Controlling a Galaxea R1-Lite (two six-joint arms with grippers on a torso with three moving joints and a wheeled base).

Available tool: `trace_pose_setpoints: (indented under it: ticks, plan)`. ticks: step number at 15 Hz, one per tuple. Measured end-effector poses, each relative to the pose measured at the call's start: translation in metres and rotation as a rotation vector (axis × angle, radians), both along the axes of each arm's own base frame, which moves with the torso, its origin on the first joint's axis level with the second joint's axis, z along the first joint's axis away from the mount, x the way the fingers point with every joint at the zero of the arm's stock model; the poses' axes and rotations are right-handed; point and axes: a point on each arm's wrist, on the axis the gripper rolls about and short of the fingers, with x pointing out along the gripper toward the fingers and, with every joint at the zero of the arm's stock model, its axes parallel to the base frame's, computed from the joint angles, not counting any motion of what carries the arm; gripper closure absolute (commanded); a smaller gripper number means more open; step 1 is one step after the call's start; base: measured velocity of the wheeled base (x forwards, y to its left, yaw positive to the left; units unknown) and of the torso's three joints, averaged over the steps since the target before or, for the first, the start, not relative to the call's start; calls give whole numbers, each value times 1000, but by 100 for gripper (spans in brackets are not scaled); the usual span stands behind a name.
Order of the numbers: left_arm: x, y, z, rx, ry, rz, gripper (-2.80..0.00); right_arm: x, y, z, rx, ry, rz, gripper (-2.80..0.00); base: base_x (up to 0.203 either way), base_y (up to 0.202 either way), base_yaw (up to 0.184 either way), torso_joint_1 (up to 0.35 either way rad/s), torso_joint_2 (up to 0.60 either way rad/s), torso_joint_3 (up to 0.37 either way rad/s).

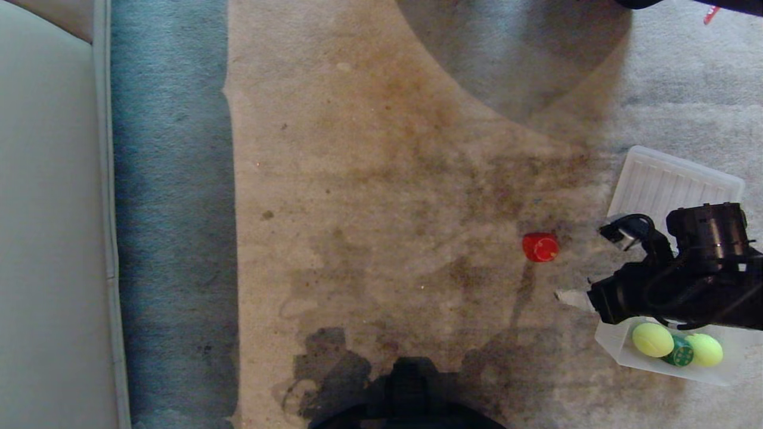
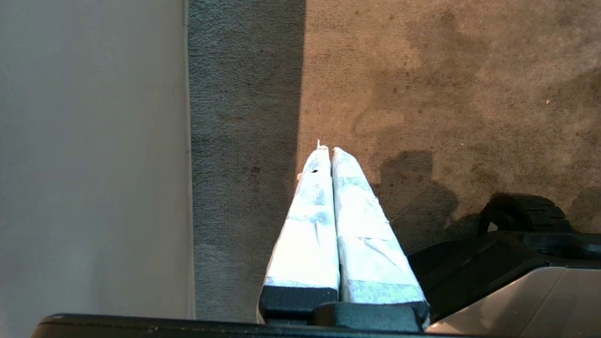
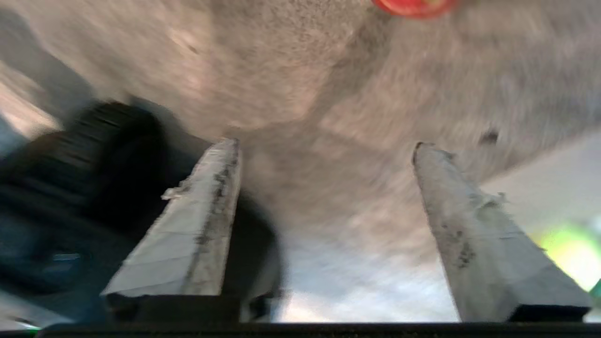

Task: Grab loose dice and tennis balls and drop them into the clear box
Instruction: Pick up toys out of the box

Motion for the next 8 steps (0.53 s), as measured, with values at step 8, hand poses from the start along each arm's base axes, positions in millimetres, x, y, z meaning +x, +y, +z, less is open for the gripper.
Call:
trace_pose_setpoints:
  ticks: [8]
  plan:
    - [0, 0, 0, 0, 0, 0, 0, 53, -3, -21, -151, -121, 41, -280, 0, 0, 0, 0, 0, 0]
